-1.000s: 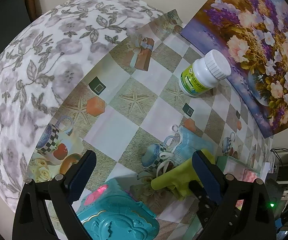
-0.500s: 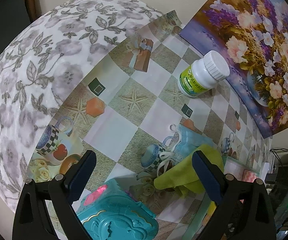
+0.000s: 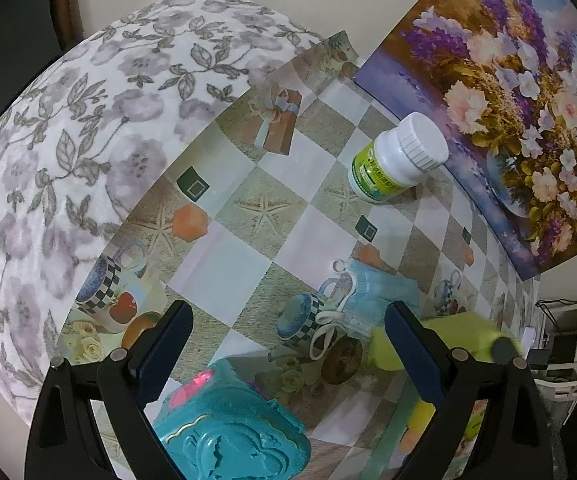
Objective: Organize soft objects
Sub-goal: 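Lift the green cloth with the right tool while the left tool reaches the blue masks, then close the left tool on the blue face masks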
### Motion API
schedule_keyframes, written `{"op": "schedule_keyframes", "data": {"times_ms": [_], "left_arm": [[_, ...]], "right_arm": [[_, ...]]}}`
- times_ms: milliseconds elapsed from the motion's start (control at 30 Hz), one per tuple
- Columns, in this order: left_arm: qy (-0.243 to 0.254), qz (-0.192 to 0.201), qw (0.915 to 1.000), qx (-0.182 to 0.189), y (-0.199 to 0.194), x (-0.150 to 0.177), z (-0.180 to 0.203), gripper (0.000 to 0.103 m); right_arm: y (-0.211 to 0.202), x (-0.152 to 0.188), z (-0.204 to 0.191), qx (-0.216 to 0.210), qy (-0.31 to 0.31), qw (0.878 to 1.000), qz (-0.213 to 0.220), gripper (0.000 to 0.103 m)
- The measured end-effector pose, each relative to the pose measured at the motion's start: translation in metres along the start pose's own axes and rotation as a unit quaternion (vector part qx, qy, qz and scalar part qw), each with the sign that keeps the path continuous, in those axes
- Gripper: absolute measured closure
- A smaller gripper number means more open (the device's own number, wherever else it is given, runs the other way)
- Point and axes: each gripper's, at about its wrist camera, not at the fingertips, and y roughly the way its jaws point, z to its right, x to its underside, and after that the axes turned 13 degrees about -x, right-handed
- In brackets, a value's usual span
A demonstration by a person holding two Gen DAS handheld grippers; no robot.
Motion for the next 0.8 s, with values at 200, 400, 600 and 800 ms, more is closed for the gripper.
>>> {"op": "schedule_keyframes", "data": {"times_ms": [200, 400, 600, 800], "left_arm": [[0.009, 0.003, 1.0000, -0.001, -0.001, 0.001, 0.006, 0.006], [0.029, 0.008, 0.9995, -0.013, -0.002, 0.006, 0.020, 0.006], [0.075, 0.021, 0.9968, -0.017, -0.001, 0.018, 0.056, 0.006], [0.131, 0.033, 0.9906, -0.022, 0.007, 0.035, 0.099, 0.006]], "right_arm": [[-0.035, -0.011, -0.009, -0.007, -0.010, 0.999, 0.048, 0.102], [-0.070, -0.019, -0.008, 0.006, -0.011, 0.995, 0.095, 0.102], [-0.097, -0.024, 0.009, 0.038, 0.004, 0.992, 0.118, 0.102], [-0.129, -0.026, 0.030, 0.062, 0.023, 0.986, 0.152, 0.102]]}}
